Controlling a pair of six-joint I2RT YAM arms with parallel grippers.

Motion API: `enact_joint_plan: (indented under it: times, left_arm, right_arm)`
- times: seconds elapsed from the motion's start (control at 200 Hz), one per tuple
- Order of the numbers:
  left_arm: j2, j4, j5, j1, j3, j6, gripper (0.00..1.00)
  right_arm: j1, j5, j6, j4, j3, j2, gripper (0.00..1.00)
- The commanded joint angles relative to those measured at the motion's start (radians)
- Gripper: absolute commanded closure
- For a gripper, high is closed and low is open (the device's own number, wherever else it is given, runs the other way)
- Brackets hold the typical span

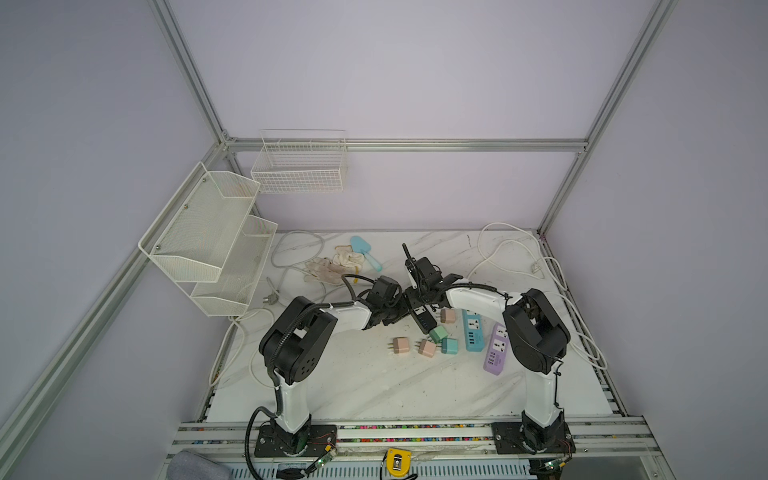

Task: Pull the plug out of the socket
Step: 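Close the right gripper on the remaining pink USB adapter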

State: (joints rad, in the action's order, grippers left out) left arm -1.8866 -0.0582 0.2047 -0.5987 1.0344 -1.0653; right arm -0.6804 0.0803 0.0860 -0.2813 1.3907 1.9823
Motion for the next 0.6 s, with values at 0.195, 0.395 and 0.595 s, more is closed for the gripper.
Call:
enact_joint_plan:
  times: [0.195, 0.395, 0.595]
  left_arm:
    - [0.017, 0.011, -0.035, -0.025, -0.059, -0.01, 0.63]
    - [0.014, 0.03, -0.044, -0.034, -0.08, 0.002, 0.65]
    - [0.013, 0.063, -0.08, -0.051, -0.104, -0.002, 0.66]
  right_arm:
    - [0.01, -0.04, -0.033, 0.002, 0.031, -0.004, 0.81]
    - [0.02, 0.005, -0.035, -0.024, 0.045, -0.001, 0.81]
    - [0.009, -0.083, -0.021, 0.003, 0.04, 0.005, 0.83]
